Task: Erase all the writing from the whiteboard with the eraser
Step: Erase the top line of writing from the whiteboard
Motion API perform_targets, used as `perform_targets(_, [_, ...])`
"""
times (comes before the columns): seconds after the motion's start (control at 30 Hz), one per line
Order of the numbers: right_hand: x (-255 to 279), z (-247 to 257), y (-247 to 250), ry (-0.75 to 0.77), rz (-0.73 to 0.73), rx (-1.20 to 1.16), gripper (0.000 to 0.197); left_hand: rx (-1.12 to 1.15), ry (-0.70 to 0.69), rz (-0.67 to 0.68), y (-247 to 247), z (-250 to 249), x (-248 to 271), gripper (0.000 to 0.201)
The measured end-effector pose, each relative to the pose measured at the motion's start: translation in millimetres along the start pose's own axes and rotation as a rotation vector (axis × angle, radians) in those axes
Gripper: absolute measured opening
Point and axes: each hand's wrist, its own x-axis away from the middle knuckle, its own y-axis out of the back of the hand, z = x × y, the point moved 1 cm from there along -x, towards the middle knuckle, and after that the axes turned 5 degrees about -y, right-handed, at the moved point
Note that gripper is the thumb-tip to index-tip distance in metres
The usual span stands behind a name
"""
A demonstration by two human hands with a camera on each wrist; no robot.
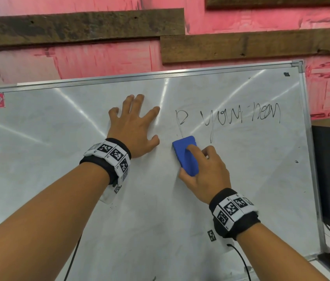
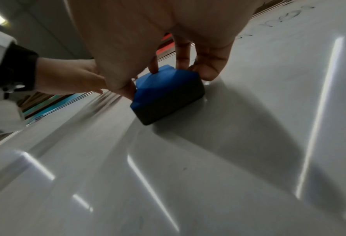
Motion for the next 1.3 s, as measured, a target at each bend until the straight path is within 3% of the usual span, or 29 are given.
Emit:
perform_targets(0.07, [-1, 1, 1, -0.001, -0.011, -0.01, 0.055, -0.003, -0.005, -0.004, 0, -1, 0, 0.074])
perform_targets(0.17, [2, 10, -3, 0.131, 0.03, 0.05, 0.053, 0.011, -0.011, -0.018, -1, -1, -1, 0.074])
perform_targets(0.3, [-7, 0, 0, -0.058, -0.052, -0.055, 0.055, 0.011, -0.005, -0.006, 0, -2, -1, 0.075])
perform_targets(0.47, [-3, 10, -5, 0.113, 0.002, 0.009, 0.055, 0.03, -0.017, -0.015, -1, -1, -4, 0.075])
perform_targets(0.6, [-27, 6, 5, -0.086, -0.135, -0.101, 0.055, 0.014, -0.022, -0.024, -1, -3, -5, 0.074])
perform_targets(0.73, [-25, 21, 1, 0.109, -0.053, -0.019, 0.056, 0.038, -0.034, -0.05, -1, -2, -7, 0.072])
perform_targets(0.87, [-38, 15, 5, -0.037, -0.128, -0.097, 0.057, 0.034, -0.023, -0.061, -2, -2, -6, 0.068])
perform_targets(1.0, [-28, 23, 1, 0.125, -0.065, -0.02, 0.057, 0.035, -0.026, -0.072, -1, 1, -8, 0.067])
perform_targets(1.17, [-45, 17, 7, -0.01, -0.146, -0.117, 0.058, 0.026, -0.023, -0.059, -2, 4, -6, 0.066])
perform_targets(1.3, [-43, 23, 8, 0.068, -0.116, -0.081, 0.057, 0.031, -0.017, -0.065, -1, 5, -7, 0.065])
